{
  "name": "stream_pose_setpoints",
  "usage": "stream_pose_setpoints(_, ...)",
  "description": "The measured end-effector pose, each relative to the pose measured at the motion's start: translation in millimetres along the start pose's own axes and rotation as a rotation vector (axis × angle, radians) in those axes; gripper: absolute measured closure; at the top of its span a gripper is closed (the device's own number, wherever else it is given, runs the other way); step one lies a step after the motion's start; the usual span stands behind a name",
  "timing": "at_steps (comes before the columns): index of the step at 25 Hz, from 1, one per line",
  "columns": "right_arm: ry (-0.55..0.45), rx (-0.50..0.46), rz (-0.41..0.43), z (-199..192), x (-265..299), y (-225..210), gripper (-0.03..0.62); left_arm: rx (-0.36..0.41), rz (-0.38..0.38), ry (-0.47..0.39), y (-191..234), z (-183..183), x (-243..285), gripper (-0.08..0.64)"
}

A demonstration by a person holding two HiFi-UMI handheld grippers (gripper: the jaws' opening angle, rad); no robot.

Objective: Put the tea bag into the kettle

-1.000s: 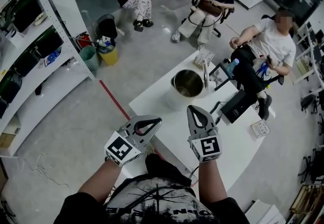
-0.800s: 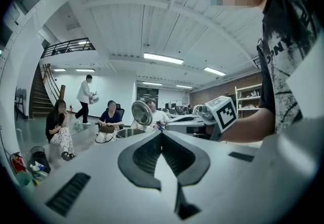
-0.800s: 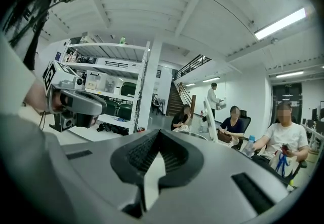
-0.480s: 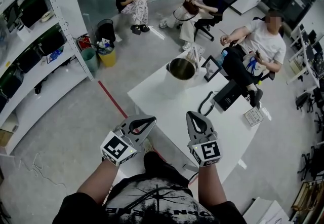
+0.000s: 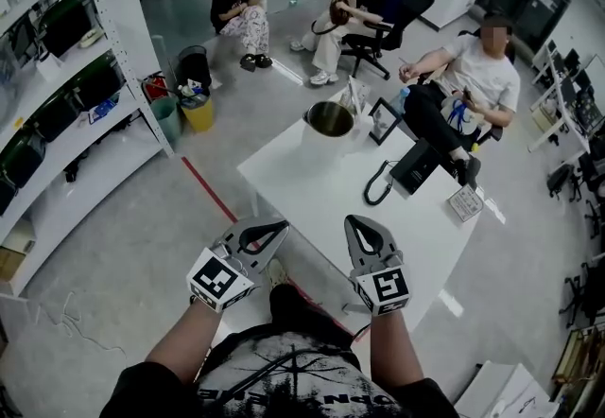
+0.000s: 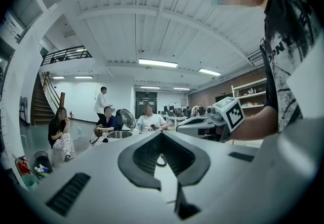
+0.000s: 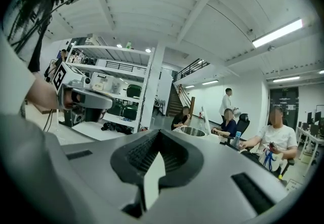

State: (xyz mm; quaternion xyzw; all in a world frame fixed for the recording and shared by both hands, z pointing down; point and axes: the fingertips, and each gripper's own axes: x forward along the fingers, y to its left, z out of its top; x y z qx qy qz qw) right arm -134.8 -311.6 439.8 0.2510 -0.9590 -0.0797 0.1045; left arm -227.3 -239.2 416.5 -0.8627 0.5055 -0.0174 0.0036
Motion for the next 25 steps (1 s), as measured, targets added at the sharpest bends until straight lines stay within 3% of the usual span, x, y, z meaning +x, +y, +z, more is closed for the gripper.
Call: stream_pose_setpoints(25,-0.018,-0.015,-0.037,6,-33,12,0.582,0.013,-0.011,-0.001,-29,5,-14,0.552)
